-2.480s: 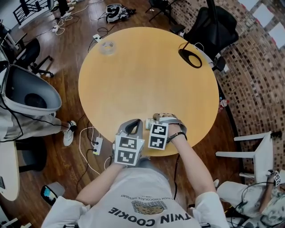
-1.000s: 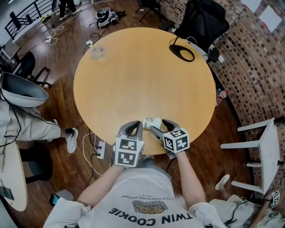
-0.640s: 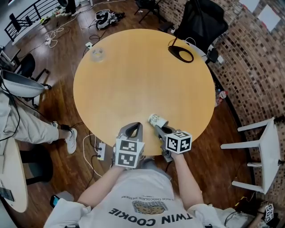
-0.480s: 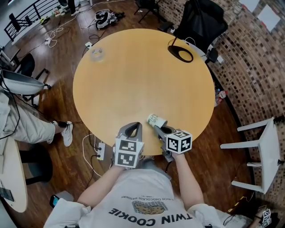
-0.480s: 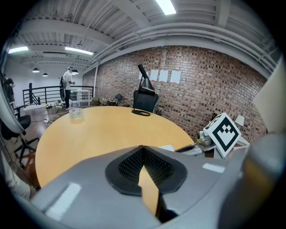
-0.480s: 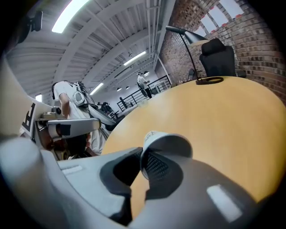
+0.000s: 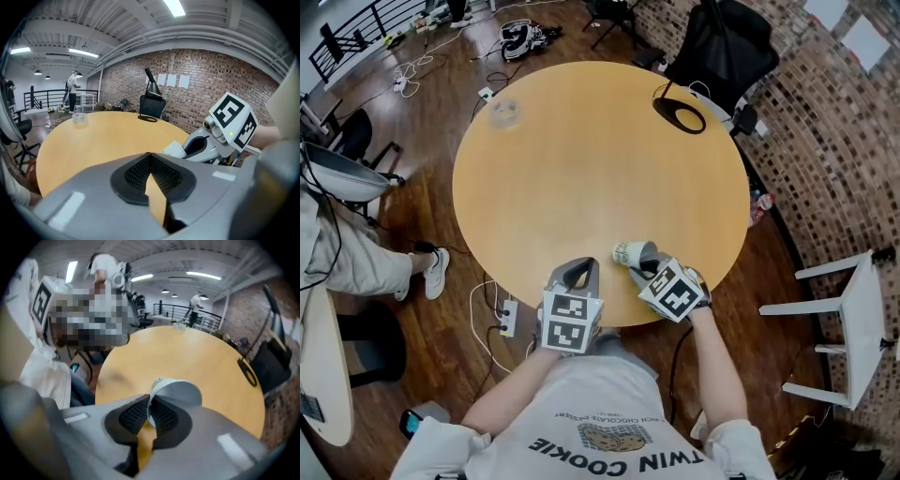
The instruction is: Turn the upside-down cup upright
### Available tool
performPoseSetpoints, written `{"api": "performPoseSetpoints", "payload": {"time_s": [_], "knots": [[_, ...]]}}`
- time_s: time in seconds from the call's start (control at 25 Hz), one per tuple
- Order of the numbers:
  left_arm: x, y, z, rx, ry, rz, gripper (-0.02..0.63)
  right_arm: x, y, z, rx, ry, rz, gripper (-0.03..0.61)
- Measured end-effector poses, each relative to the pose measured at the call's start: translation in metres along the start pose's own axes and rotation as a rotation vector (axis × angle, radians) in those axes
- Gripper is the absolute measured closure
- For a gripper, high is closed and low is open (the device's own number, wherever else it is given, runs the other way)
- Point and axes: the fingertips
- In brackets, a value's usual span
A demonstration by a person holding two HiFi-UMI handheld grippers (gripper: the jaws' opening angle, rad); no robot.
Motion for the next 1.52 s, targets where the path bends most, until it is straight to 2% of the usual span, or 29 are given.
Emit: {"api": "performPoseSetpoints", "payload": {"time_s": [0.08,0.2,0.4,0.52,0.72,0.88,1.0,1.28,1.52], "knots": [[-0.001,0.000,0.000,-0.001,0.000,-0.002,0.607,-0.002,0.004,0.005,-0.174,-0.020,0.115,0.568],[-0.002,-0.002,-0.001,-0.002,0.000,-0.006,0.607,0.002,0.009,0.015,-0.374,-0.068,0.237,0.566],[-0.006,-0.003,0.003,-0.011,-0.005,-0.015,0.607,0.012,0.014,0.025,-0.630,-0.117,0.404,0.566],[-0.007,-0.003,0.007,-0.018,-0.012,-0.021,0.607,0.020,0.016,0.028,-0.712,-0.128,0.448,0.565],[-0.009,-0.003,0.015,-0.027,-0.026,-0.023,0.607,0.028,0.014,0.033,-0.735,-0.139,0.424,0.550],[-0.011,-0.004,0.016,-0.027,-0.027,-0.022,0.607,0.027,0.009,0.032,-0.712,-0.113,0.396,0.482],[-0.011,-0.003,0.013,-0.023,-0.020,-0.023,0.607,0.023,0.007,0.031,-0.685,-0.092,0.371,0.466],[-0.015,0.002,0.005,-0.005,0.007,-0.031,0.607,-0.001,-0.020,0.028,-0.515,-0.015,0.205,0.465],[-0.023,0.005,-0.006,0.014,0.039,-0.037,0.607,-0.019,-0.025,0.030,-0.401,0.047,0.145,0.465]]}}
Point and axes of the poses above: the fingertips, and each gripper's own axes: x forward along the fingers, z to its left, y out of its underside, and after that the axes turned 10 degrees about -x, right-handed
